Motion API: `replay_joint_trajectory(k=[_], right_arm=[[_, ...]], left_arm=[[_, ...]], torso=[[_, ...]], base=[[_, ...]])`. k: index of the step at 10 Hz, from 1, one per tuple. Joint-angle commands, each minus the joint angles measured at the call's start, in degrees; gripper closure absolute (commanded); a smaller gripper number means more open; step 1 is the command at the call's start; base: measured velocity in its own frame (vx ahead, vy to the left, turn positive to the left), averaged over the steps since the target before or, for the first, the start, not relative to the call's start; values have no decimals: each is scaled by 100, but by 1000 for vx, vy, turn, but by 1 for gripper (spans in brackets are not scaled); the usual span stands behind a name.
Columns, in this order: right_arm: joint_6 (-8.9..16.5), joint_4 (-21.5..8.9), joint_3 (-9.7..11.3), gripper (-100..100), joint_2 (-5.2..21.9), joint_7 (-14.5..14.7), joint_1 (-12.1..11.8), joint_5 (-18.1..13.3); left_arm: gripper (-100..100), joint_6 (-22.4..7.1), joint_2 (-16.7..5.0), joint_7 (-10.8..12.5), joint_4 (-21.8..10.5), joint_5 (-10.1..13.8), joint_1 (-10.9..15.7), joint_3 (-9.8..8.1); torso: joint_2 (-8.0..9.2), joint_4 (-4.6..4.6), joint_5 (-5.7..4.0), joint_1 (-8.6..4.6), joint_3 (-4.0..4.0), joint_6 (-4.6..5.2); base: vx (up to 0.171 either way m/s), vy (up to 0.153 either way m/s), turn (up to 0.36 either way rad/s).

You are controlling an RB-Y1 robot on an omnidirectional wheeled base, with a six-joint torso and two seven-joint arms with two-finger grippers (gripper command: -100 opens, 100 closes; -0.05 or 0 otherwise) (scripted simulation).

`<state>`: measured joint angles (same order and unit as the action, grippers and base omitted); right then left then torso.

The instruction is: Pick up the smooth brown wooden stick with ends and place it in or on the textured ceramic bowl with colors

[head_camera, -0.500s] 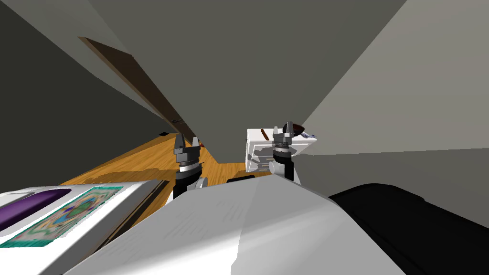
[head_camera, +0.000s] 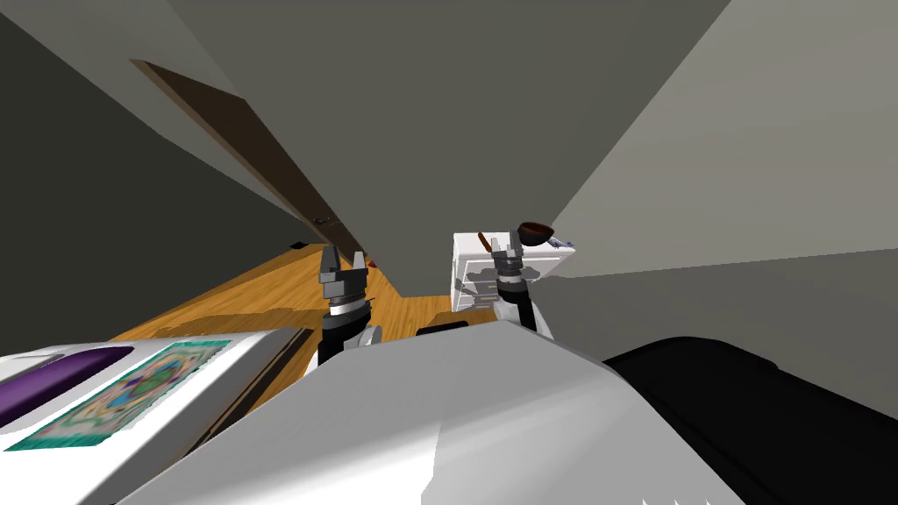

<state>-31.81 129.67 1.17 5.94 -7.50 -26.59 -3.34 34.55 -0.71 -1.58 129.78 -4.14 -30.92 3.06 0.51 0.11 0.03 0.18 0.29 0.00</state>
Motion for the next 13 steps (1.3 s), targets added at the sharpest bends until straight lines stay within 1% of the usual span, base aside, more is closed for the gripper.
replay_joint_trajectory(k=[1,2,3,4,5,6,7,8,9,10,11,12,13], right_arm=[[-64,-36,49,-100,224,17,-24,-62],[-182,-177,151,-100,431,56,-29,-186],[-182,-177,151,-100,492,56,-29,-186],[-314,-335,260,-100,709,97,-28,-318],[-314,-335,260,-100,782,97,-28,-318],[-458,-507,376,-100,1005,138,-21,-457],[-458,-507,376,-100,1087,138,-21,-457],[-611,-692,499,-100,1302,178,-8,-600],[-611,-692,499,-100,1404,178,-8,-600],[-774,-888,629,-100,1616,214,11,-746],[-774,-888,629,-100,1731,214,11,-746],[-944,-1094,765,-100,1926,245,37,-892],[-944,-1094,765,-100,2068,245,37,-892]], left_arm=[[0,0,0,0,0,0,0,0],[0,0,0,0,0,0,0,0],[0,0,0,0,0,0,0,0],[0,0,0,0,0,0,-1,0],[0,0,0,0,0,0,-1,0],[0,0,0,0,0,0,-1,0],[0,0,0,0,0,0,-1,0],[0,0,-1,0,0,0,-1,0],[0,0,-1,0,0,0,-1,0],[0,0,-1,0,0,0,-1,0],[0,0,0,0,0,0,-1,0],[0,0,0,0,0,0,-1,0],[0,0,0,0,0,0,-1,0]], torso=[[0,0,0,0,0,0],[-6,0,1,-3,-2,0],[-13,-2,-1,-10,-7,0],[-23,-4,-2,-12,-12,0],[-25,-5,-1,-6,-13,0],[-27,-5,-1,-8,-14,0],[-22,-4,-2,-13,-12,0],[-23,-4,-2,-15,-12,0],[-19,-3,-3,-17,-10,0],[-23,-3,-3,-16,-12,0],[-24,-4,-2,-13,-13,0],[-28,-4,-2,-11,-15,0],[-29,-5,-2,-11,-16,-1]], base=[[-109,42,-13],[-86,17,-19],[-61,16,-6],[-66,38,-9],[-59,27,-11],[-78,10,-13],[-74,8,-2],[-89,7,-1],[-71,9,0],[-71,18,6],[-59,22,3],[-58,19,13],[-51,10,9]])
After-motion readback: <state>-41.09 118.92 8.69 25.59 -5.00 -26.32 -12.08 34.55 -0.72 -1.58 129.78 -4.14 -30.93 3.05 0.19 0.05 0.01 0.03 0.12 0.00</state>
